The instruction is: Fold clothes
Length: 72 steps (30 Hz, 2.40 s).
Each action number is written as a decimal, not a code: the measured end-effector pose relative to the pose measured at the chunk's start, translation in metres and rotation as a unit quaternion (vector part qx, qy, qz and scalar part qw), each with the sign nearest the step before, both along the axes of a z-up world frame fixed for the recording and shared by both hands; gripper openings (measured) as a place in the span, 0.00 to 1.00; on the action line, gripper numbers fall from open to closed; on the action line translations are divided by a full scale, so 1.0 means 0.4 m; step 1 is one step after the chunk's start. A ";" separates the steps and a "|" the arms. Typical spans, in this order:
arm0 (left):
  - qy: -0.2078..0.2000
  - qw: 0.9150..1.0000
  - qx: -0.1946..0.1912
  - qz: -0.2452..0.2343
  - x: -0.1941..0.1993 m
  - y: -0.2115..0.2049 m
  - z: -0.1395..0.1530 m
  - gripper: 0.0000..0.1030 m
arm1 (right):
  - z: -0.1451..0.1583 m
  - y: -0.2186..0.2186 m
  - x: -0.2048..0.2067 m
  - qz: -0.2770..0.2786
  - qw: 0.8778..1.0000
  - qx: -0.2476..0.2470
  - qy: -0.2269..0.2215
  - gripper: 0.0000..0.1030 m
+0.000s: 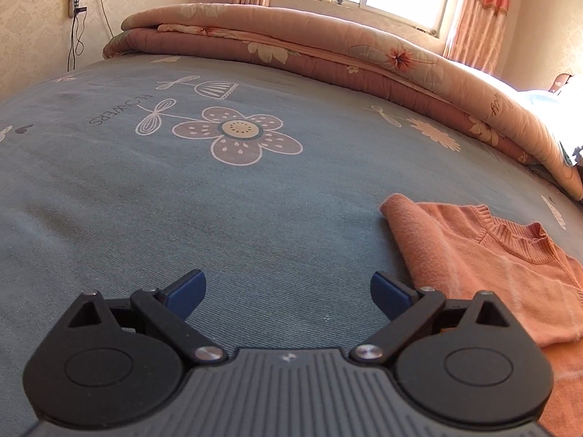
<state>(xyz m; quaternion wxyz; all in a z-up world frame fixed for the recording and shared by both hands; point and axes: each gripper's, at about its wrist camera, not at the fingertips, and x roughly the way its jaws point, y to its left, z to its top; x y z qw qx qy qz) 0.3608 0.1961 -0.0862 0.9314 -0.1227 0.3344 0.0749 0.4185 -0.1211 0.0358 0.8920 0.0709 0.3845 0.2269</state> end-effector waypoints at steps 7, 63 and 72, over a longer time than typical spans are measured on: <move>0.011 0.999 -0.035 0.031 0.010 0.055 -0.011 0.94 | -0.206 0.267 0.048 0.072 0.995 -0.055 0.042 0.20; -0.035 0.953 0.040 -0.299 0.000 -0.269 -0.062 0.97 | -0.301 0.328 0.283 0.165 0.984 0.030 0.060 0.43; -0.023 0.956 0.042 -0.290 0.000 -0.267 -0.069 0.97 | -0.235 0.311 0.259 0.151 0.986 0.056 0.052 0.52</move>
